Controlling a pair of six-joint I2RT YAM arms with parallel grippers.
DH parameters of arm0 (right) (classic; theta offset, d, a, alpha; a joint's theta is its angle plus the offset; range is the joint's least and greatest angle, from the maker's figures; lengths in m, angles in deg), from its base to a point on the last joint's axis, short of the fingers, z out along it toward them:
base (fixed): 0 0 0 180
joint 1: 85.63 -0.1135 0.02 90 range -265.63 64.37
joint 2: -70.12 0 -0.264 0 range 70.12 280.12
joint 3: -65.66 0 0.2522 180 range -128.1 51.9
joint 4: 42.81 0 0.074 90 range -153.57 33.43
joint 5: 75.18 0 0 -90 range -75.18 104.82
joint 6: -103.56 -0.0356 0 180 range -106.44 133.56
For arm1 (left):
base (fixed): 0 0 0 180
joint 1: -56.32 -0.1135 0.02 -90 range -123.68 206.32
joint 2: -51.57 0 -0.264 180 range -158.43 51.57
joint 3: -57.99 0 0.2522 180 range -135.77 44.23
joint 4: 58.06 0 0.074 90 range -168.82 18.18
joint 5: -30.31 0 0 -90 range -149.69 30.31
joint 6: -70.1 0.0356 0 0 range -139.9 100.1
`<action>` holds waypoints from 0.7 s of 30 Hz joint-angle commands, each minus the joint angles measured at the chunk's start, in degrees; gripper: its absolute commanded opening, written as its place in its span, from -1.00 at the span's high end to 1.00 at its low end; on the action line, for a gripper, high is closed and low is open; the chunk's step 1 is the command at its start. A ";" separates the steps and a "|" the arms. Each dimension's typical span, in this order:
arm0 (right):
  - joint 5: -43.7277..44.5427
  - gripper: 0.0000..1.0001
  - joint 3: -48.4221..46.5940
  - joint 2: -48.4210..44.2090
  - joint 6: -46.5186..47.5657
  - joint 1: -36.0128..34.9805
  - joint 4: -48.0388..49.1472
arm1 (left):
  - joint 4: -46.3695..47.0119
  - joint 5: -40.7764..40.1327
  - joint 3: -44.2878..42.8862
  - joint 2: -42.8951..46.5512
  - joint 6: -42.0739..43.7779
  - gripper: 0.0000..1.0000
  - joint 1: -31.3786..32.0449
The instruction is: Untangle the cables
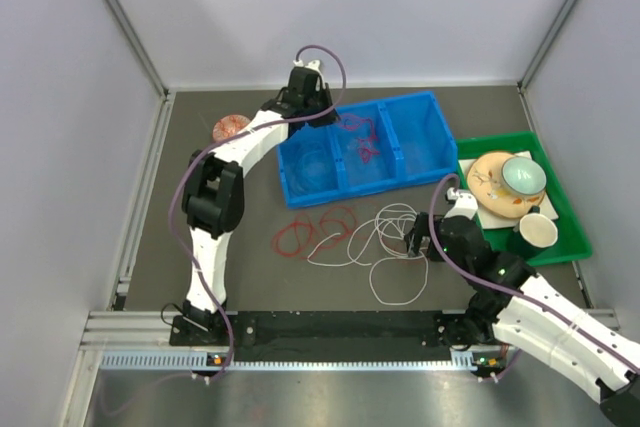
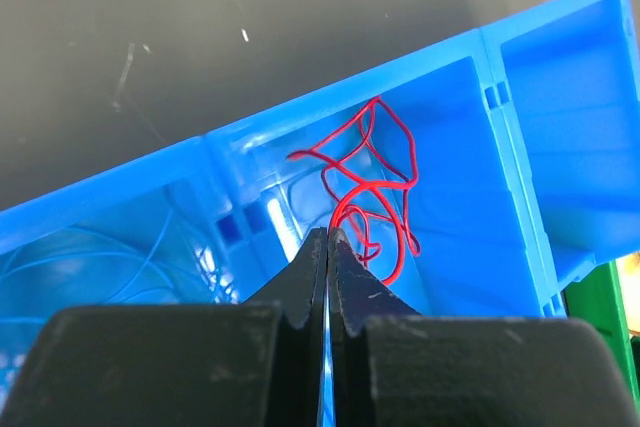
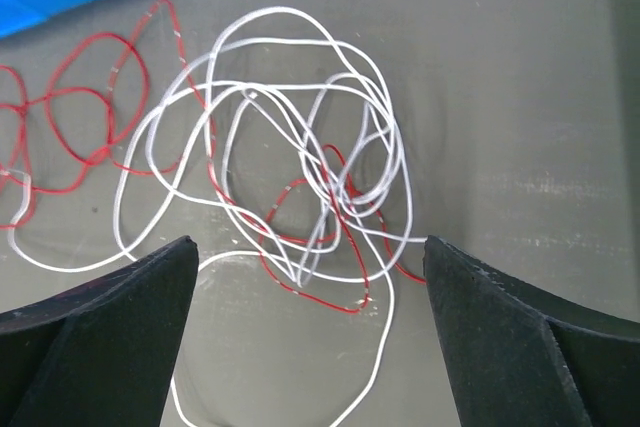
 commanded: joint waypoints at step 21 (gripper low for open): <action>2.20 -0.89 -5.32 1.83 -0.67 0.48 -0.66 | -7.96 -3.06 -11.71 7.02 11.86 -0.36 8.23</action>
